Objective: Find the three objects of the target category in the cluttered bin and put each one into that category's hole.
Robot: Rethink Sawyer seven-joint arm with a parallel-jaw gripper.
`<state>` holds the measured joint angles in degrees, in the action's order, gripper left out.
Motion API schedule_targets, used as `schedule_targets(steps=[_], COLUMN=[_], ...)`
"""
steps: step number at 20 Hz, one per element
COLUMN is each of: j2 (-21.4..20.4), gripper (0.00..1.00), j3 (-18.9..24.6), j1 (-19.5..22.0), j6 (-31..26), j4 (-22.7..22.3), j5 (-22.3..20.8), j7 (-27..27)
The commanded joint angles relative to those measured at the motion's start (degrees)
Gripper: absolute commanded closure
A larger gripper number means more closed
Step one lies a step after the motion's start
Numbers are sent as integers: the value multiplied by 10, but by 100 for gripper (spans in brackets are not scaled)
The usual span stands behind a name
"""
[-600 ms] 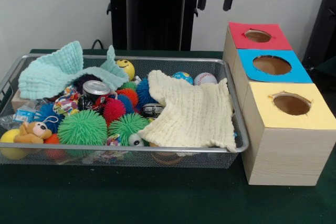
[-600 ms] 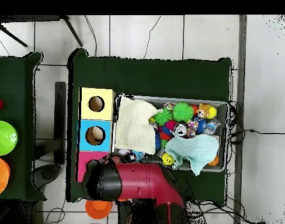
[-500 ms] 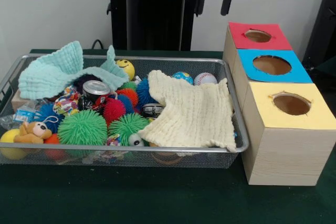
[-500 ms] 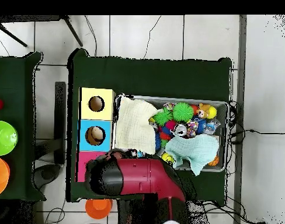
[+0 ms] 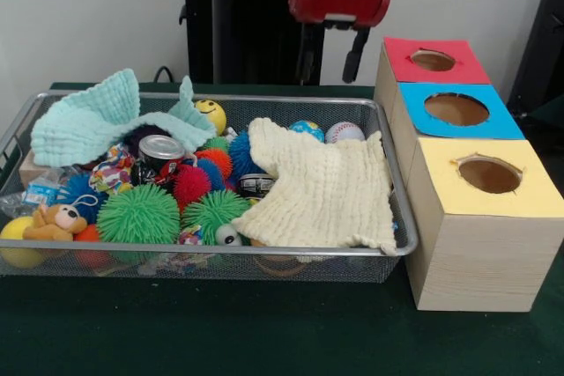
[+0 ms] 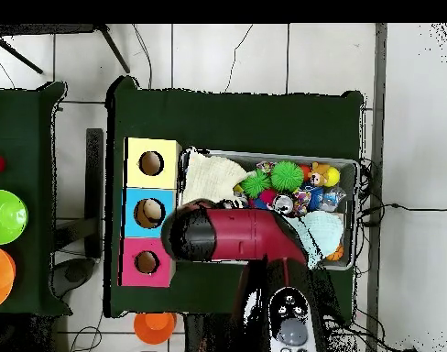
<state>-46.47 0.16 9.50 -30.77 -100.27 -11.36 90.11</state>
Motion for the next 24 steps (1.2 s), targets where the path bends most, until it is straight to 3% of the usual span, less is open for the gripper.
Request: schedule_targets(steps=[1, 11, 24], j2=[72, 91, 168], gripper=[0, 0, 0], j3=[53, 68, 57], j1=[24, 34, 25], j6=[43, 85, 65], j4=[95, 87, 128], j5=[-41, -59, -53], j7=[-4, 2, 15])
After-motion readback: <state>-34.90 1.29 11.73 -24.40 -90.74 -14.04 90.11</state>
